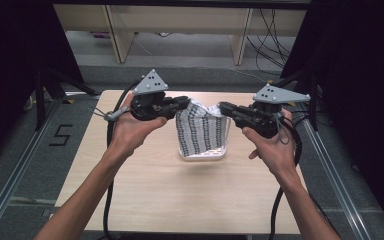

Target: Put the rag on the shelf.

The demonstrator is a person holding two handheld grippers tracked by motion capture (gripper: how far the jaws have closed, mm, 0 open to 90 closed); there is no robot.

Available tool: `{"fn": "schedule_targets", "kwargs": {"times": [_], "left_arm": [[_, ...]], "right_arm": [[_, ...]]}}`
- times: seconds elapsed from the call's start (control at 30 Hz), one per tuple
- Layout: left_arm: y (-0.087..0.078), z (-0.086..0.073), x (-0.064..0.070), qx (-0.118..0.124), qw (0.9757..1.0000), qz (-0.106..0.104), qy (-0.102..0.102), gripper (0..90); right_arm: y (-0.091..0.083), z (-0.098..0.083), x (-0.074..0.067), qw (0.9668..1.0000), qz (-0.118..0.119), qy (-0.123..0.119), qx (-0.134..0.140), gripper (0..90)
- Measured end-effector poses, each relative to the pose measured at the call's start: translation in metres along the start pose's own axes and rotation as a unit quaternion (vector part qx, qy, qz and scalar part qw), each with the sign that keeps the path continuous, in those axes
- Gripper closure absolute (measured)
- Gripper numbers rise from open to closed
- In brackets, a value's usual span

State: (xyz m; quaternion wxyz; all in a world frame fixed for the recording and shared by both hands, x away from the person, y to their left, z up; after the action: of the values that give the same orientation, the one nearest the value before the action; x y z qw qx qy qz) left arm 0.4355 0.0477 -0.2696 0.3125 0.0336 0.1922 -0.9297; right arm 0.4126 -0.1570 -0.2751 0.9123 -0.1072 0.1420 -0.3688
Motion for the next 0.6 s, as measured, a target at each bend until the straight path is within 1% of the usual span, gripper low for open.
{"fn": "schedule_targets", "kwargs": {"times": [0.03,0.07,0.1,0.13,0.17,0.2,0.23,0.27,0.3,0.33,0.37,0.43,0.47,0.5,0.53,0.57,0.6], "left_arm": [[0.002,0.000,-0.002,0.000,1.0000,0.002,-0.003,85.1],[0.004,0.001,-0.004,-0.002,1.0000,0.003,-0.005,85.1],[0.006,0.001,-0.006,-0.001,1.0000,0.004,-0.006,85.1],[0.008,0.001,-0.007,-0.001,0.9999,0.005,-0.009,85.1],[0.010,0.001,-0.009,0.000,0.9999,0.006,-0.012,85.1],[0.012,0.002,-0.011,0.001,0.9999,0.007,-0.014,85.1],[0.014,0.003,-0.013,0.000,0.9999,0.008,-0.015,85.1],[0.016,0.003,-0.014,0.000,0.9998,0.009,-0.016,85.1],[0.019,0.004,-0.017,0.000,0.9998,0.011,-0.018,85.1],[0.021,0.005,-0.018,0.000,0.9997,0.013,-0.019,85.1],[0.024,0.006,-0.020,0.000,0.9997,0.015,-0.020,85.1],[0.028,0.008,-0.023,0.000,0.9996,0.018,-0.023,85.1],[0.030,0.010,-0.025,-0.003,0.9996,0.020,-0.021,85.1],[0.032,0.011,-0.026,-0.002,0.9995,0.021,-0.023,85.1],[0.034,0.013,-0.028,-0.003,0.9994,0.024,-0.023,85.1],[0.036,0.013,-0.030,-0.003,0.9993,0.027,-0.024,85.1],[0.037,0.014,-0.032,-0.004,0.9992,0.030,-0.025,85.1]], "right_arm": [[0.001,0.001,0.002,1.0000,-0.004,0.002,0.001,86.8],[0.002,0.002,0.003,0.9999,-0.003,0.013,-0.003,86.8],[0.004,0.003,0.006,0.9999,-0.006,0.014,-0.002,86.8],[0.005,0.004,0.009,0.9999,-0.006,0.009,-0.001,86.9],[0.006,0.005,0.010,0.9998,-0.007,0.016,-0.004,86.8],[0.008,0.006,0.013,0.9999,-0.009,0.012,-0.002,86.9],[0.010,0.007,0.015,0.9998,-0.010,0.017,-0.005,86.8],[0.010,0.008,0.018,0.9998,-0.016,0.011,-0.003,86.8],[0.012,0.009,0.019,0.9997,-0.015,0.018,-0.006,86.8],[0.013,0.010,0.021,0.9994,-0.019,0.026,-0.011,86.8],[0.015,0.011,0.024,0.9995,-0.022,0.020,-0.006,86.8],[0.018,0.014,0.030,0.9993,-0.029,0.024,-0.008,86.8],[0.018,0.015,0.030,0.9991,-0.028,0.032,-0.009,86.8],[0.020,0.016,0.034,0.9990,-0.031,0.031,-0.006,86.8],[0.022,0.017,0.035,0.9988,-0.030,0.038,-0.006,86.8],[0.024,0.019,0.038,0.9989,-0.029,0.037,-0.006,86.8],[0.025,0.020,0.040,0.9985,-0.030,0.045,-0.010,86.8]]}}
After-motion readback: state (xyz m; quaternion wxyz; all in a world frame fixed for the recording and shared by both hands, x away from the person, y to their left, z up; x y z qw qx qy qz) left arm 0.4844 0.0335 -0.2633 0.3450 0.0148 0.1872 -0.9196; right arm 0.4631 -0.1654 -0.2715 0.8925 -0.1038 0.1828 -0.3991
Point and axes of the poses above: each handheld gripper's, and its own axes: y roughly forward along the jaws, z roughly out of its top, x roughly to its right, the point moved 5 cm from there along y, roughly forward along the jaws, and after that the axes turned 9 degrees about y, right-handed, at the moved point
